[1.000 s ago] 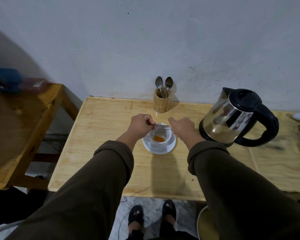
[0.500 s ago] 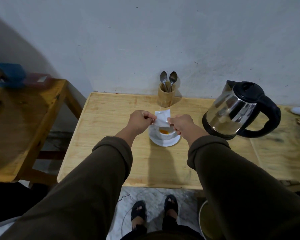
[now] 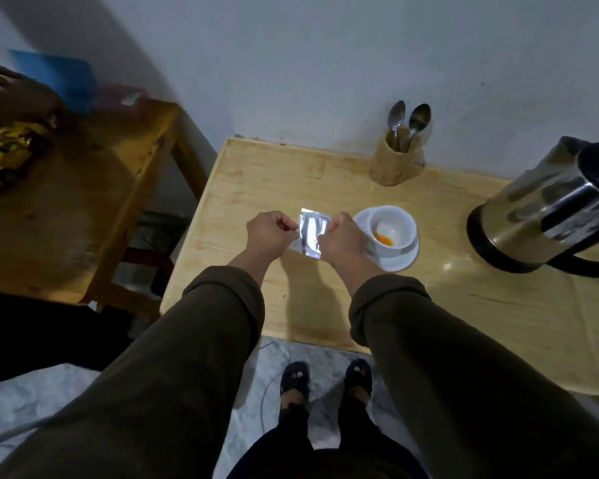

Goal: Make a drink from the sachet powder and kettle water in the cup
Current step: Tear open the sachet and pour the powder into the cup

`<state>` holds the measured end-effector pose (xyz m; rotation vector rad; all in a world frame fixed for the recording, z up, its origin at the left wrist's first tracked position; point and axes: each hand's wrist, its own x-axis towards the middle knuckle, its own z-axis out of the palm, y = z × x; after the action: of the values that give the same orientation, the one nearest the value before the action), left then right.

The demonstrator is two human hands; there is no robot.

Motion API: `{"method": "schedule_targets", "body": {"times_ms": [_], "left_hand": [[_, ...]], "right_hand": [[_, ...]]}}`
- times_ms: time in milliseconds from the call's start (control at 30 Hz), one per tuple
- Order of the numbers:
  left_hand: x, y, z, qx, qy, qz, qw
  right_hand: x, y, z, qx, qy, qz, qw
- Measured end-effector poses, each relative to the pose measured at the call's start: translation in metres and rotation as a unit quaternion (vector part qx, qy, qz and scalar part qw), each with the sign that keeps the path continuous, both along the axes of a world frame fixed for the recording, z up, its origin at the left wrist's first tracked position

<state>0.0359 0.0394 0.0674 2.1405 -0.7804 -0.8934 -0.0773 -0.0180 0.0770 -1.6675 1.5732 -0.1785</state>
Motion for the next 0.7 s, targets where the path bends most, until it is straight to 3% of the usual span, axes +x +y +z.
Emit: {"method": "schedule_targets", "body": {"times_ms": [267,700], "left_hand": [[0.001,0.003,-0.033,0.057,-0.024,-0.010,0.998],[-0.006,-0.014,-0.049,0.099,-0.062,-0.097,0.988]], "right_hand": [[0.010,0.003,-0.027,-0.005,0.160,0.089,0.983],[0.015,0.004,-0.037,0.034,0.178,0.058,0.982]]}}
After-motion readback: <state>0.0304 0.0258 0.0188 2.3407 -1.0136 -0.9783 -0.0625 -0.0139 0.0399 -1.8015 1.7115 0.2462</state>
